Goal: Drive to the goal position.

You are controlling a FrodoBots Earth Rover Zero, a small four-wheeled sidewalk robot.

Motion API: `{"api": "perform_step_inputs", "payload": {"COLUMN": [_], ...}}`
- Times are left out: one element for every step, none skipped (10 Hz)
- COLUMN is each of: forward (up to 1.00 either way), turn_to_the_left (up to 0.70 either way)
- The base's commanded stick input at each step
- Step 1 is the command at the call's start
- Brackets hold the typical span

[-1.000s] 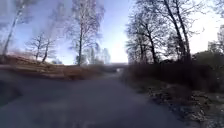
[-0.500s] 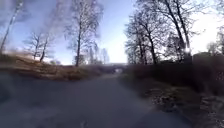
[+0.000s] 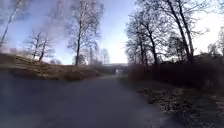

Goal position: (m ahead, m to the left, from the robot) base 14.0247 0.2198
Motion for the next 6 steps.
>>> {"api": "perform_step_inputs", "payload": {"forward": [0.85,0.85,0.85,0.85,0.85,0.85], "turn_to_the_left": [0.00,0.00,0.00,0.00,0.00,0.00]}}
